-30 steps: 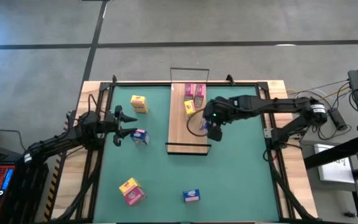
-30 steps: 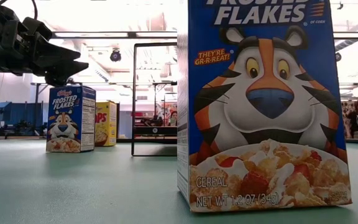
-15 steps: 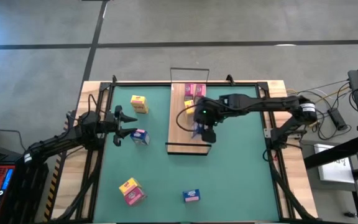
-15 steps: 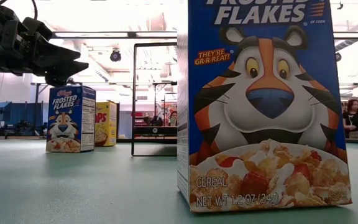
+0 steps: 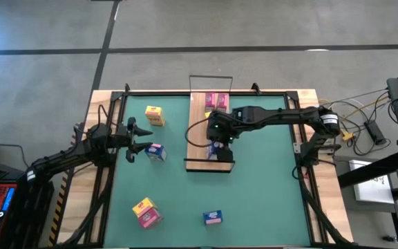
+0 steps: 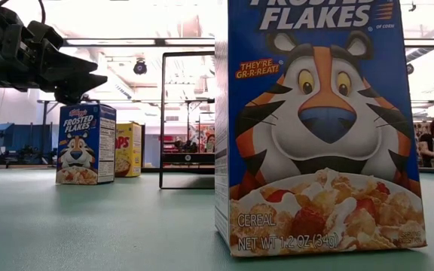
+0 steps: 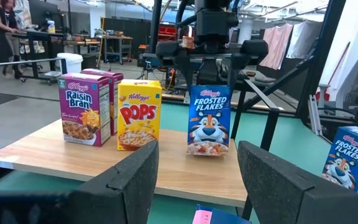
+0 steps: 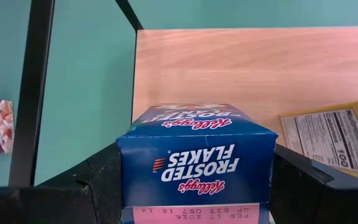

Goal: Stack cereal on shelf
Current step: Put the bottom right blue cereal box on the shelf

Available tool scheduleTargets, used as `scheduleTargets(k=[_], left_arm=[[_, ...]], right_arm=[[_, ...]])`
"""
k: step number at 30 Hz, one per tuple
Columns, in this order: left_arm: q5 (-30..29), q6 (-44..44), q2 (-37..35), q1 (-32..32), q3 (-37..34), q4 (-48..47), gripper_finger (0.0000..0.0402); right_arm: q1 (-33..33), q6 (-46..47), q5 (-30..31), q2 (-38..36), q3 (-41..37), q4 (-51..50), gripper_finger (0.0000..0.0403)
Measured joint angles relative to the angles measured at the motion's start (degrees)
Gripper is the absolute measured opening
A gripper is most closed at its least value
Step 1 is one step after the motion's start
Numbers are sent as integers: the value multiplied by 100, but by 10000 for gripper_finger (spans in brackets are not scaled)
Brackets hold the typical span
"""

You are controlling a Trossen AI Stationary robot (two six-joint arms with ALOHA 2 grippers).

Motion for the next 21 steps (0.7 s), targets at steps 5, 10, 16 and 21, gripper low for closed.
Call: scheduleTargets(k=[5,10,16,21], left_arm=[[0,-1,0,1,-1,1,204],[2,0,0,2,0,0,204],[1,-1,-1,0,0,0,204],[2,0,0,2,0,0,204]], right_arm=[[0,4,1,75,60,-33,286],[0,2,5,75,60,-46,286],[13,13,21,75,60,-28,286],[54,7,68,121,62,-16,286]])
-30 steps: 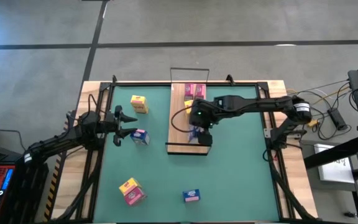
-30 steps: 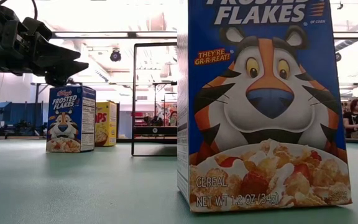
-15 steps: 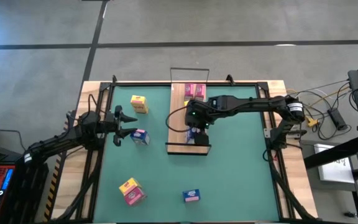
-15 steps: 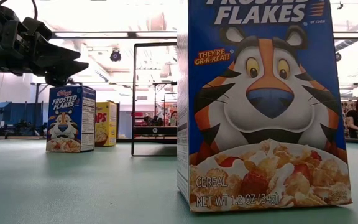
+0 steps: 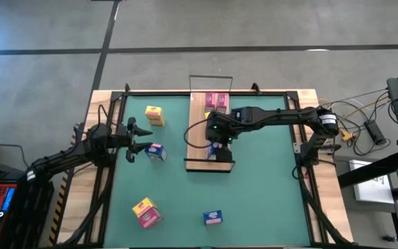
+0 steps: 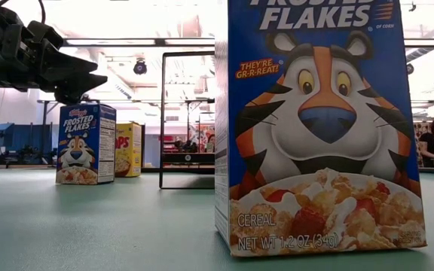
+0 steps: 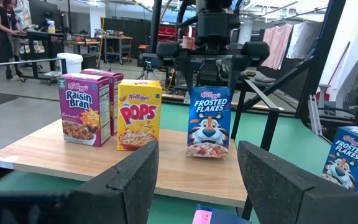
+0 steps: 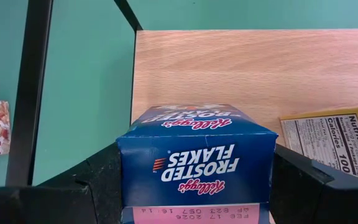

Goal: Stack cereal on shelf
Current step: Put the bottom right blue cereal box on the shelf

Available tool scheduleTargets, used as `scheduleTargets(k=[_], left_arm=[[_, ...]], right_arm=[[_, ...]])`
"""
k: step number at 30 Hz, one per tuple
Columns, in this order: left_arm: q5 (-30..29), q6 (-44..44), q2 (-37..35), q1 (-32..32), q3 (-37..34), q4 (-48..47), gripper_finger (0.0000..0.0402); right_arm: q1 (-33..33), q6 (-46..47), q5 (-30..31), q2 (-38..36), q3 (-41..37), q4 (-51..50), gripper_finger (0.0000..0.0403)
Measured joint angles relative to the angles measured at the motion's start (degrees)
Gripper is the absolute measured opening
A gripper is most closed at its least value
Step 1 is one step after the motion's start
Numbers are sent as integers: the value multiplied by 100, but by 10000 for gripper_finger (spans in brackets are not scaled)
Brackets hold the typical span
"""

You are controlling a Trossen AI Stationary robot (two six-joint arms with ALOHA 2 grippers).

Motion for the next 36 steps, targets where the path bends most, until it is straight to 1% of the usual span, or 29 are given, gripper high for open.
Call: scheduleTargets(k=[4,13,19,32,36], left_arm=[[-1,-2,0,0,-1,1,204],[-2,-2,0,-2,0,0,204],[-2,-1,-1,-1,-1,1,204],[-2,-2,0,-2,0,0,204],[-2,-2,0,0,0,0,204]], right_arm=[[5,0,-3,35,5,25,292],[12,17,-7,57,-8,50,334],[12,22,-5,59,-13,111,353],[75,25,-40,59,-13,379,354],[73,293,205,8,-13,335,354]])
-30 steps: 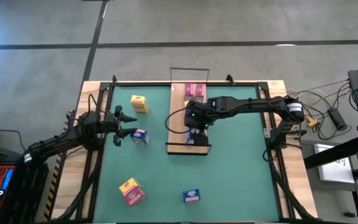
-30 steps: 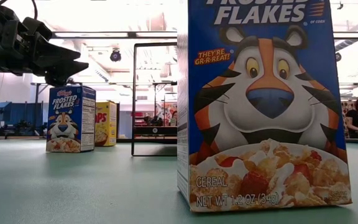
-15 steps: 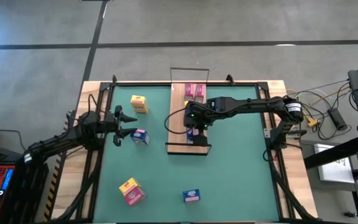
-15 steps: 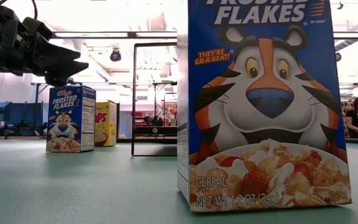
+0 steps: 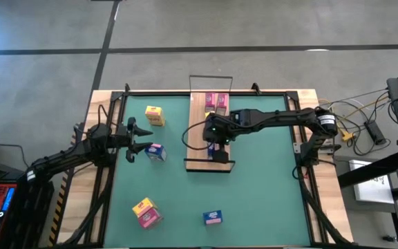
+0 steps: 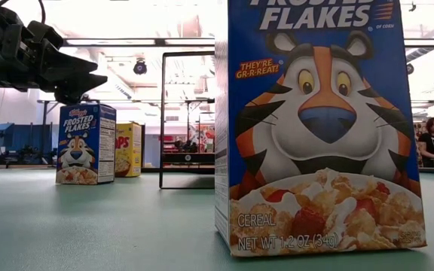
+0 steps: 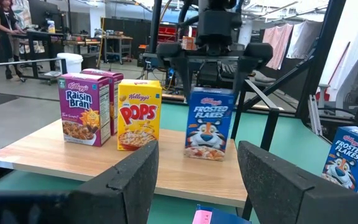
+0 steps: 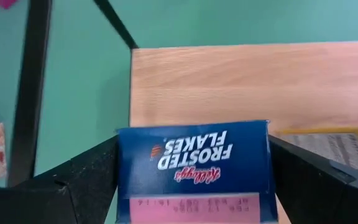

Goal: Stack cereal on shelf
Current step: Put the bottom right blue cereal box on the shelf, then put the bottom blue cereal box on the shelf

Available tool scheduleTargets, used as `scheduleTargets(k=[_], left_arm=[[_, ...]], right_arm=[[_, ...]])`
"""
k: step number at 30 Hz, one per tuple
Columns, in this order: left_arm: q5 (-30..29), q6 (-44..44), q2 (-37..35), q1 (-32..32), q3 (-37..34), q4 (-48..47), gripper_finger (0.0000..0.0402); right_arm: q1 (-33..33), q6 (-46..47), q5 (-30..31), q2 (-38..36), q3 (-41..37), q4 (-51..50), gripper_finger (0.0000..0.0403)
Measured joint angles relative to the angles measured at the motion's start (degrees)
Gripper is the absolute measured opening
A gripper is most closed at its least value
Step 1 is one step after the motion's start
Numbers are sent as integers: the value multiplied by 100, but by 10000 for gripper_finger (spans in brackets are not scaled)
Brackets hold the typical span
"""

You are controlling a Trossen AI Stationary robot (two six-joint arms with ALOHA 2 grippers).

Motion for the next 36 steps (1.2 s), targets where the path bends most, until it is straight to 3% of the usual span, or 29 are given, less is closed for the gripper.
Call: scheduleTargets(k=[11,19,24,30,36], left_arm=[[1,0,-2,-2,0,0,204],[0,-1,0,0,0,0,204],[2,2,-2,-1,0,2,204],[0,1,-2,0,0,2,204],[2,-1,0,0,0,0,204]], right_arm=[[29,111,138,-451,0,-54,354],[165,832,1040,-968,2,-688,354],[254,1990,1719,-1062,2,-1718,354],[251,3345,1821,-1102,1,-2925,354],[309,4521,1675,-1258,-101,-3440,354]])
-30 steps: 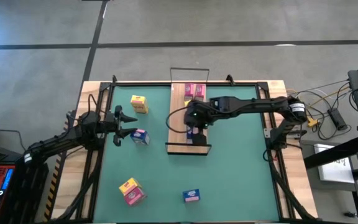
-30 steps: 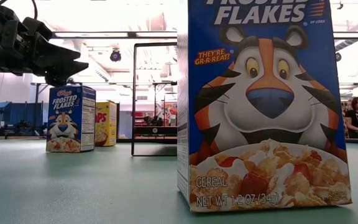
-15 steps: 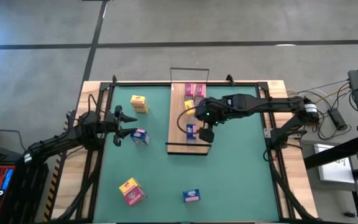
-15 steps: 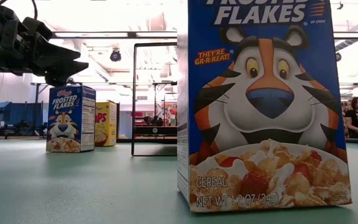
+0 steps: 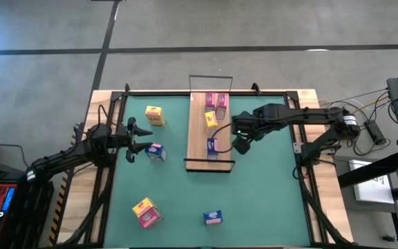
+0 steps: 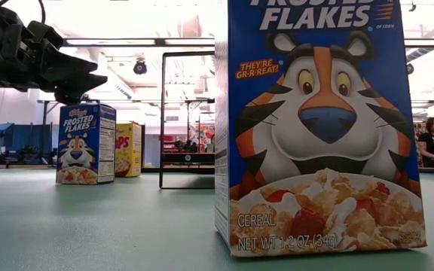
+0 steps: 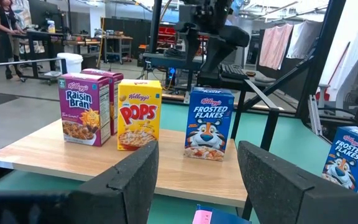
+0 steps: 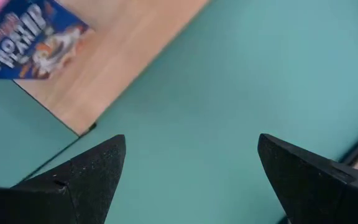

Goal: Stack cereal on shelf
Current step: Put the bottom blue cereal box on the shelf

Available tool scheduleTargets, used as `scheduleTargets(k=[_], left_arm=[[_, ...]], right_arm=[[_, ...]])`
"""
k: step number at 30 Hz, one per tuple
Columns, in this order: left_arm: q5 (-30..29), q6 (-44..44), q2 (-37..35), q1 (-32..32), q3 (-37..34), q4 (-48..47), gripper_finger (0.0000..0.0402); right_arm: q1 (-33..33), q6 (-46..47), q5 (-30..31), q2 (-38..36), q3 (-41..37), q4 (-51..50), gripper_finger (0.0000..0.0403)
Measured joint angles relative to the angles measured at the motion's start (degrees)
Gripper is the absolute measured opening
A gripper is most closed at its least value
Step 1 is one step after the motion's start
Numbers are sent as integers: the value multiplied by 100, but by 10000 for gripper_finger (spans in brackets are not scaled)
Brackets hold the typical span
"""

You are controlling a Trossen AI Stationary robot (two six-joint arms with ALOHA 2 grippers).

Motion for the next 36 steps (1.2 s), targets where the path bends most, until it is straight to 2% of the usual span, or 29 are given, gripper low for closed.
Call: scheduleTargets(k=[7,13,24,30,36], left_arm=[[0,1,-1,-2,-2,2,204],[-2,0,0,0,0,2,204],[-2,0,0,0,-2,0,204],[-2,2,0,0,0,0,204],[0,2,0,0,0,0,204]], right_arm=[[284,1622,-676,-83,-399,-468,354],[884,2808,-1456,-214,-895,-150,354],[2690,5429,-1273,-30,-1126,995,353],[3213,5897,-946,180,-1128,1271,353],[3455,5320,-792,397,-1128,1795,353]])
